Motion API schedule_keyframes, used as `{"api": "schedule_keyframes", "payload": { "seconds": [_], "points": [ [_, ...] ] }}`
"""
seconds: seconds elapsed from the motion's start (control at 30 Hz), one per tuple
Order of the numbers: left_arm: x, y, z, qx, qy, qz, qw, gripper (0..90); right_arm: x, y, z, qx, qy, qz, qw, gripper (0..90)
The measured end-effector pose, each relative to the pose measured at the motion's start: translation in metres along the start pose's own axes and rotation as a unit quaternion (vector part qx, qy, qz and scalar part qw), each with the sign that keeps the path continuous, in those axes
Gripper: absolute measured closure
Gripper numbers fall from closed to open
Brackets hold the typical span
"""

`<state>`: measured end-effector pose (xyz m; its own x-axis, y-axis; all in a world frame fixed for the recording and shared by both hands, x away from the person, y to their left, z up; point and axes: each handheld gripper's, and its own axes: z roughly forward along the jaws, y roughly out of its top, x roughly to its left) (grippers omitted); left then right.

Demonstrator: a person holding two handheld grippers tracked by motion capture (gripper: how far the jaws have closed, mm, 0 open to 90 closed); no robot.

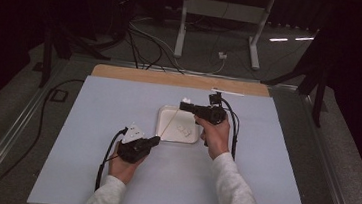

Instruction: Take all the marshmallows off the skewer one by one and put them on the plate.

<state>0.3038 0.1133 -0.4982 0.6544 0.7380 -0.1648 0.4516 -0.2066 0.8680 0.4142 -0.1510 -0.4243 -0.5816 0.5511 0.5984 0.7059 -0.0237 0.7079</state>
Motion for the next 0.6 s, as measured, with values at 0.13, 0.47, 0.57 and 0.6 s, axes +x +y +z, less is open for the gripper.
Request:
{"api": "schedule_keyframes", "payload": {
  "seconds": [0.13,0.47,0.57,0.6],
  "points": [
    [0.001,0.0,-0.001,-0.002,0.007,-0.005,1.0,90.0,-0.003,0.002,-0.006,-0.004,-0.009,-0.003,0.9999,82.1],
    [0.005,0.003,-0.005,-0.015,0.011,-0.017,0.9997,90.0,-0.012,-0.006,-0.006,0.017,-0.049,-0.022,0.9984,81.7],
    [0.006,0.003,-0.007,-0.018,0.012,-0.02,0.9996,90.0,-0.014,-0.01,-0.004,0.023,-0.058,-0.025,0.9978,81.5],
    [0.006,0.003,-0.007,-0.019,0.011,-0.021,0.9995,90.0,-0.015,-0.011,-0.004,0.026,-0.062,-0.026,0.9974,81.5]
  ]
}}
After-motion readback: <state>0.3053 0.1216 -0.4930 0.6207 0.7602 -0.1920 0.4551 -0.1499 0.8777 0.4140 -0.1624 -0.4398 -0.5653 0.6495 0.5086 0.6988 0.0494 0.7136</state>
